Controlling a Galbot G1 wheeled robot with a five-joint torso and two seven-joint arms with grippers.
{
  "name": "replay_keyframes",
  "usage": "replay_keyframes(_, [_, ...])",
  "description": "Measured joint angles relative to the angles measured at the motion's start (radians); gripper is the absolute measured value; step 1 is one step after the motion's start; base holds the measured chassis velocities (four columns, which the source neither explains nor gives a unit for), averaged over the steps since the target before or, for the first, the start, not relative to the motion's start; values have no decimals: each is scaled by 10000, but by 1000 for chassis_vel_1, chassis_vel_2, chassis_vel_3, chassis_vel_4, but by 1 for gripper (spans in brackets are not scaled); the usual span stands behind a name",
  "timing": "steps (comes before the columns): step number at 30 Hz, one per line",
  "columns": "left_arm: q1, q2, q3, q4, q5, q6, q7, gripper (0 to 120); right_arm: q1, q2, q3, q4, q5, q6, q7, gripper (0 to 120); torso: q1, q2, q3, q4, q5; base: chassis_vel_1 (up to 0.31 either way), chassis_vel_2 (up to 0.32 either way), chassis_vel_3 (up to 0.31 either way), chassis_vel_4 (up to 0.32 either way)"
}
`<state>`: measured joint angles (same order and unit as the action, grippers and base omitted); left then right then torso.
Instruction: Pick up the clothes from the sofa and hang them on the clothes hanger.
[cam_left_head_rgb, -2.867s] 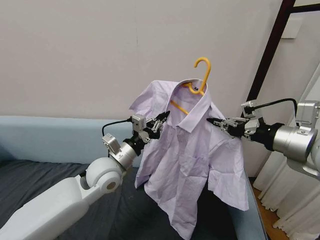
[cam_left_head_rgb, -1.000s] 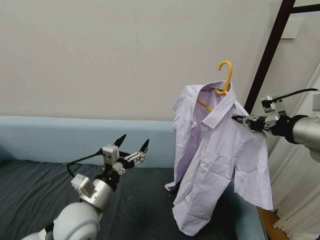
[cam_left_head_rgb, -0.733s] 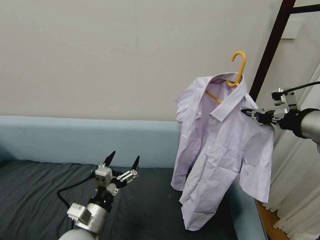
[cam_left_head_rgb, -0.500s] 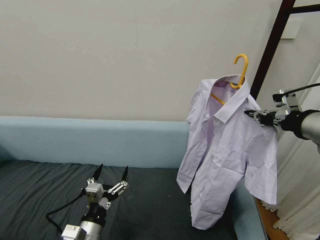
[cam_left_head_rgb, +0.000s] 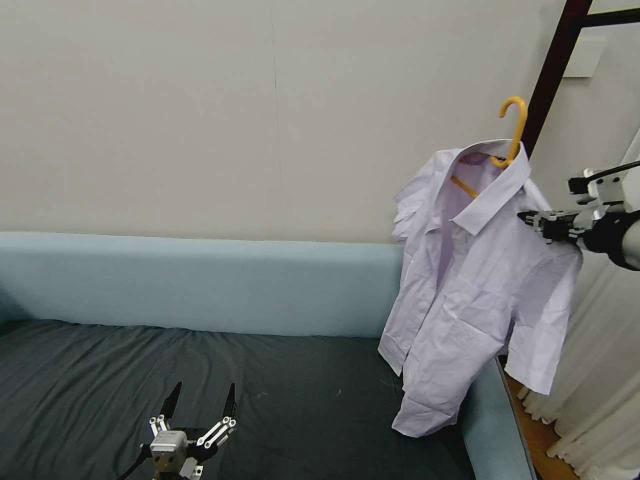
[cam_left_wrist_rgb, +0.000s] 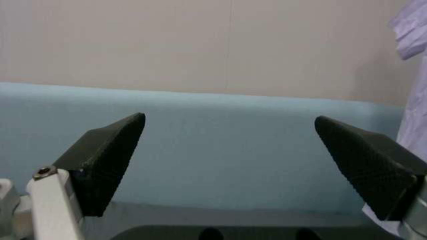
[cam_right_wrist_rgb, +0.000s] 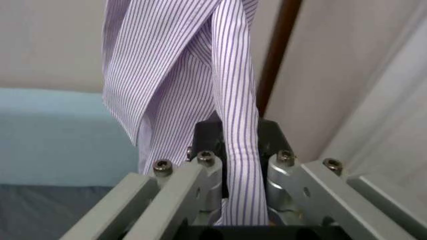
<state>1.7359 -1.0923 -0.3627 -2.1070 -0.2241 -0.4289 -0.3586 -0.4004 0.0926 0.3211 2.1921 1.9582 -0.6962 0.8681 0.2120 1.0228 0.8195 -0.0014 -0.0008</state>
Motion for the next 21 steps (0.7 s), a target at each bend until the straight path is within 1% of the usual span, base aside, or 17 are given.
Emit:
replay_keyframes(2, [-12,4,6,0,-1,0,1,100,0,-204,260,-222,376,-212,411,6,0,-1,1,1,2,0,0,0,0])
replay_keyframes(4, [-28,11,16,0,-12,0,2,100,3,-593,618,-554,964,-358,831,6,1,-1,1,0,1,0,0,0,0])
replay_keyframes(5, [-28,11,16,0,-12,0,2,100,3,-593,618,-554,964,-358,831,6,1,-1,1,0,1,0,0,0,0])
replay_keyframes(8, [-45,20,25,0,-30,4,5,100,57,-1021,863,-953,1229,-387,1094,6,1,-1,1,0,1,0,0,0,0])
replay_keyframes(9, [-45,20,25,0,-30,4,5,100,57,-1021,863,-953,1229,-387,1094,6,1,-1,1,0,1,0,0,0,0])
replay_keyframes(11, [-54,25,30,-1,-41,12,6,100,73,-1294,932,-1302,1223,-390,1161,6,1,-1,0,2,-1,0,0,0,0])
replay_keyframes(16, [-68,33,38,-5,-53,27,7,100,64,-1671,775,-1950,774,-393,1036,6,1,-1,1,2,1,0,0,0,0])
replay_keyframes(18, [-73,37,41,-6,-57,31,7,100,63,-1813,599,-2274,231,-393,689,6,1,-1,1,1,0,0,0,0,0])
replay_keyframes(19, [-73,37,41,-6,-57,31,7,100,63,-1813,599,-2274,231,-393,689,6,1,-1,1,1,0,0,0,0,0])
replay_keyframes(21, [-76,40,43,-7,-62,35,7,100,58,-1812,290,-2716,-474,-392,191,6,1,0,0,0,-2,0,0,0,0])
